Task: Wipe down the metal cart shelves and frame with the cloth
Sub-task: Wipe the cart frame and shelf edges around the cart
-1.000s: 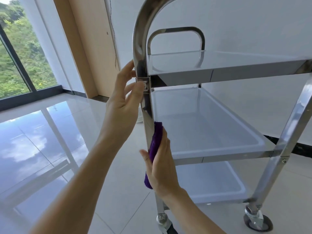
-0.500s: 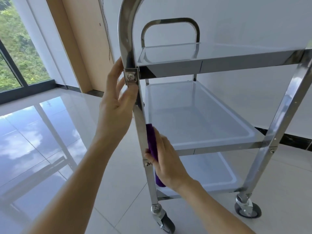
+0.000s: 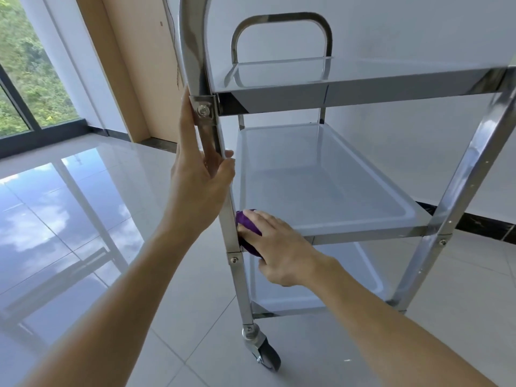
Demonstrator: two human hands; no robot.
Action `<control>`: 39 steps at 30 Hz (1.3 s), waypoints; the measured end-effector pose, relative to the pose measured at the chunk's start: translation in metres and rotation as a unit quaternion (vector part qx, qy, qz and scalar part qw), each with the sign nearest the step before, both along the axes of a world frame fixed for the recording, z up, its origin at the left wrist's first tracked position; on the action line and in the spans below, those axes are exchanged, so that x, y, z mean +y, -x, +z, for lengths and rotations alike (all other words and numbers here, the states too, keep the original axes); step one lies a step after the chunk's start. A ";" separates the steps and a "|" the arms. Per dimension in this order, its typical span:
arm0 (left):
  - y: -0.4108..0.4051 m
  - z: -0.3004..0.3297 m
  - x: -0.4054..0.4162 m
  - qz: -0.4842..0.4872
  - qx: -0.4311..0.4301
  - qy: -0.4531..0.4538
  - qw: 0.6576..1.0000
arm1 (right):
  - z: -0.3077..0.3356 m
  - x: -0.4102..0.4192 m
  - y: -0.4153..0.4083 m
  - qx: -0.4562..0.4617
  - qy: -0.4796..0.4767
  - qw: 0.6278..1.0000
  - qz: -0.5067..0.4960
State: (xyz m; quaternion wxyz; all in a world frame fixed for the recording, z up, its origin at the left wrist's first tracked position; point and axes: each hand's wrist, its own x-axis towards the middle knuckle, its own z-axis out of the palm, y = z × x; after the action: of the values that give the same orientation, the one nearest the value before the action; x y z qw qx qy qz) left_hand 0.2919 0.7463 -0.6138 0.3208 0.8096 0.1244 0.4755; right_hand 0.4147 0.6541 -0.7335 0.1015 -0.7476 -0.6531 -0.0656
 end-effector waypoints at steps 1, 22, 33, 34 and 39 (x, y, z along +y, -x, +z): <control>0.000 0.000 0.002 0.002 -0.003 -0.001 1.000 | 0.001 0.002 -0.002 -0.035 -0.015 0.999 -0.002; -0.006 -0.003 0.008 -0.030 0.003 0.001 1.000 | -0.018 -0.089 -0.085 -0.043 -0.135 0.977 -0.157; -0.002 -0.004 0.011 0.038 0.003 -0.019 0.999 | -0.018 0.014 -0.004 -0.047 -0.099 0.993 -0.051; -0.001 -0.003 0.014 0.035 0.006 -0.022 0.999 | -0.017 0.007 -0.013 -0.048 -0.096 0.993 -0.050; 0.002 -0.004 0.026 0.029 0.013 -0.028 0.999 | -0.012 -0.058 -0.073 -0.056 -0.085 0.989 -0.106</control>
State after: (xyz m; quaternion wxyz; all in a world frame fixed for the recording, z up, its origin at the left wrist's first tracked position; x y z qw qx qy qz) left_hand 0.2900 0.7728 -0.6173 0.2824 0.8202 0.1390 0.4776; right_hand 0.4872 0.5959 -0.7454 0.1209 -0.7964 -0.5667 -0.1731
